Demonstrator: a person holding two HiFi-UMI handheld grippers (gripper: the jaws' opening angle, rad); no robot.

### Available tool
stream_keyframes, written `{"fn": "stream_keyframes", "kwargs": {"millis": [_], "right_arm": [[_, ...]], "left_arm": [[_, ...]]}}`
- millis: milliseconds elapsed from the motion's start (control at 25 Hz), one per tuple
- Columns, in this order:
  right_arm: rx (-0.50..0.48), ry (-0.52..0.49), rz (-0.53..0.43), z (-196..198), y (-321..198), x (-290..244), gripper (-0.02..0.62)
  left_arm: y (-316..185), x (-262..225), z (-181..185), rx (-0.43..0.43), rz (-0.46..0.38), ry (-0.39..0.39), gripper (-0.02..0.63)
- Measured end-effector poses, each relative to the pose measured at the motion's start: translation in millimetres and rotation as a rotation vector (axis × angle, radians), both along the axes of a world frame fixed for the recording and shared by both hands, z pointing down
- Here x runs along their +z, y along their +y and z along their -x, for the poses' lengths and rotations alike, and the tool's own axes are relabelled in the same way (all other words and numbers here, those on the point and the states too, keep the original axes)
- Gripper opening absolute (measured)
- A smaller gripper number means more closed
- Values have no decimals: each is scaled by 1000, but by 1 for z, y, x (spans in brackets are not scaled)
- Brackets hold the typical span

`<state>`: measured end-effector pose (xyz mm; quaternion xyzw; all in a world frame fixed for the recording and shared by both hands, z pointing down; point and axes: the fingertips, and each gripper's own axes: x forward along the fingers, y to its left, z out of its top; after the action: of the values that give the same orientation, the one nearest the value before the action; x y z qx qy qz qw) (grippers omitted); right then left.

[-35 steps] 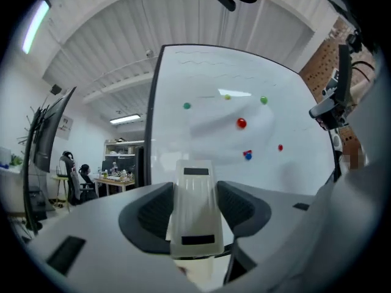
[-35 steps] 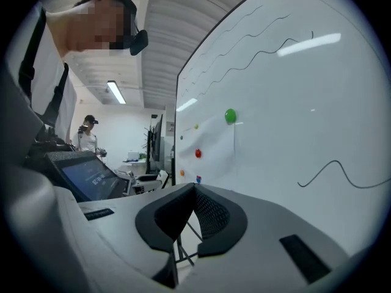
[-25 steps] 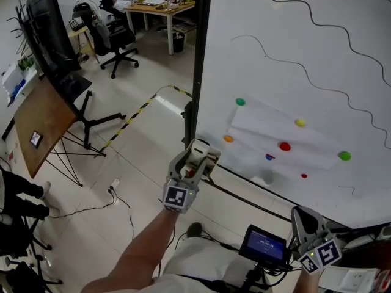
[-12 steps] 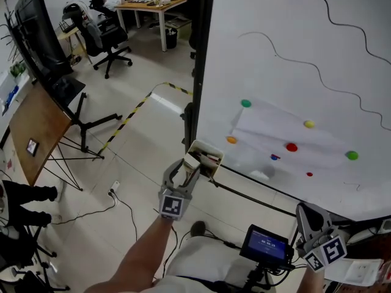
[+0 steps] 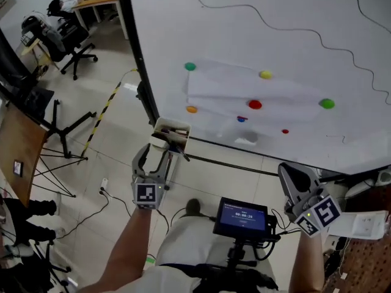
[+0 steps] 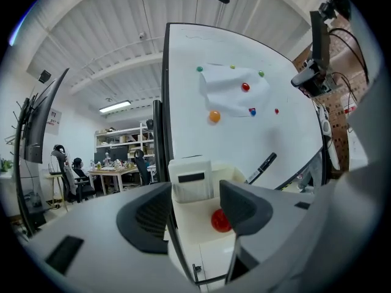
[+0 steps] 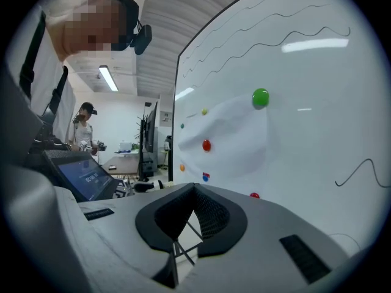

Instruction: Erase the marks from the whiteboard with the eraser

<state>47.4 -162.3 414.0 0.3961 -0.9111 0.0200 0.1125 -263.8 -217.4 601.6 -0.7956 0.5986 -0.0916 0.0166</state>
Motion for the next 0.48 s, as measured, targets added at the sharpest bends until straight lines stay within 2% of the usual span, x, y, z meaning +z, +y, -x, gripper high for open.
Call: {"fn": "stream_keyframes", "kwargs": {"millis": [160,360,440,480], "right_arm": [[32,-26,19,-14,6,5,6],[59,-67,22,-29,16,9,6],[67,-86,16,-37,18,8,6],[71,-96,9,-41,19,8,6]], "left_arm": [[12,-13,-2,14,7,10,287],[28,-52,-16,52,-31,60,288],[32,-76,-35,90,-53,86,279],[32,-86,-47,116,-67,95,228]]}}
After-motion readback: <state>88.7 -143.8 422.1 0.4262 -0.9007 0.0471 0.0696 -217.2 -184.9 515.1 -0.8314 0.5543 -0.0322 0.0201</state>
